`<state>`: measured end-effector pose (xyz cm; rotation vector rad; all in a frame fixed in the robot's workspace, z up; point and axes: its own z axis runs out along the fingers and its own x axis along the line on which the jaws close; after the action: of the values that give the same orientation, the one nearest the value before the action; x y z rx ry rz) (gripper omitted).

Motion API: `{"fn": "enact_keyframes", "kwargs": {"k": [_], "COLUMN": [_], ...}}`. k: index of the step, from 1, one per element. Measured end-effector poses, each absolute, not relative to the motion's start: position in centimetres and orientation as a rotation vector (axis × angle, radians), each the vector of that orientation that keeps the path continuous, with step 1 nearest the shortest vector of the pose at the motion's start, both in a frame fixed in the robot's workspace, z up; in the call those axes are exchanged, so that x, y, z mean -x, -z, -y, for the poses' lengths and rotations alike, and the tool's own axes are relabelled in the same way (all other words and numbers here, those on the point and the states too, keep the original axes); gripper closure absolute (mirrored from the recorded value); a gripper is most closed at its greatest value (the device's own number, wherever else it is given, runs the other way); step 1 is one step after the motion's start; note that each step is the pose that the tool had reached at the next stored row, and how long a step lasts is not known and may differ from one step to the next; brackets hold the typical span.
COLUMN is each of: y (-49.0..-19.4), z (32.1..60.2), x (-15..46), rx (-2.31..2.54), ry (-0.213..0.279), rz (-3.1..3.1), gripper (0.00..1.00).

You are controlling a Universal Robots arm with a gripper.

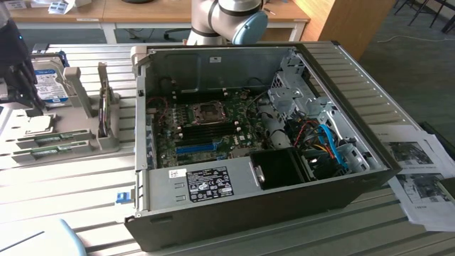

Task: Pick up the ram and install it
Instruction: 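Pick up the ram and move it above insertion slot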

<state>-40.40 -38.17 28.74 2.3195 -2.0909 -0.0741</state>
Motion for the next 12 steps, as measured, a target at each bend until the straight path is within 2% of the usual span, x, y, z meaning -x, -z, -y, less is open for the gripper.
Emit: {"fn": "enact_keyframes", "kwargs": {"k": [12], "y": [-27.3], "z": [38.2], "x": [40.4], "rx": [-2.320], "ry": [0.074], "rz": [2.091], "gripper": [0.77]}}
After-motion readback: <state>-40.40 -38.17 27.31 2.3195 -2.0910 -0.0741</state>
